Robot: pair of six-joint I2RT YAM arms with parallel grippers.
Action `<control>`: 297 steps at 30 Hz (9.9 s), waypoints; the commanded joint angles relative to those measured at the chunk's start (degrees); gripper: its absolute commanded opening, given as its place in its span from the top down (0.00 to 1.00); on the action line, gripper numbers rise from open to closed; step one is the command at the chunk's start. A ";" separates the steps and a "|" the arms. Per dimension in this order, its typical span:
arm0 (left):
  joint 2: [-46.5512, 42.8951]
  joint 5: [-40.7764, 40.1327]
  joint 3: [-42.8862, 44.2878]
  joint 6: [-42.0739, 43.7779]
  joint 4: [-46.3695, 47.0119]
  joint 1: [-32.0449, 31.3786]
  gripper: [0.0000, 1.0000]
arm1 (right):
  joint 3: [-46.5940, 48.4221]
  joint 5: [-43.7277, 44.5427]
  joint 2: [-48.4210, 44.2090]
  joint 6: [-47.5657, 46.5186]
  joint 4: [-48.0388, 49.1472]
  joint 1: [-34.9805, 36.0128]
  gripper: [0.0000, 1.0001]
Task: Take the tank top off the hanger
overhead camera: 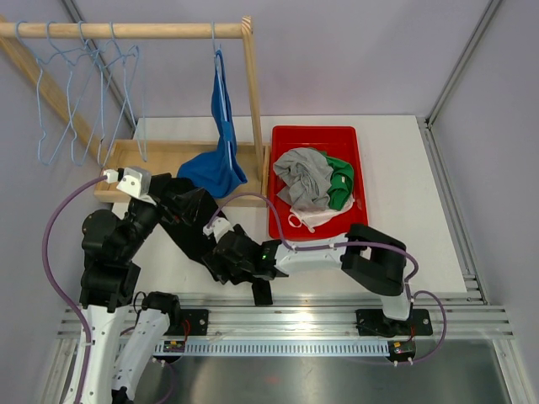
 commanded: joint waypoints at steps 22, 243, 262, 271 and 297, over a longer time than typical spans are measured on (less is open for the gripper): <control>-1.68 -1.79 -0.63 0.67 1.61 -0.87 0.01 | 6.16 4.92 14.72 1.85 -4.40 -0.66 1.00; 65.21 -46.62 66.17 5.25 -7.70 -21.43 1.00 | -9.13 -9.76 -33.53 -2.55 -13.11 -42.05 0.01; 62.13 -44.68 70.65 7.00 -4.72 -21.43 1.00 | -8.96 -9.94 -32.82 -2.63 -13.28 -42.05 0.00; 62.66 -43.45 76.80 9.73 -5.07 -20.82 1.00 | -8.96 -9.76 -32.82 -2.72 -13.37 -42.14 0.01; 29.98 -42.46 34.64 9.89 -0.50 -26.25 1.00 | -8.70 -10.73 -30.89 -2.55 -12.93 -42.05 0.00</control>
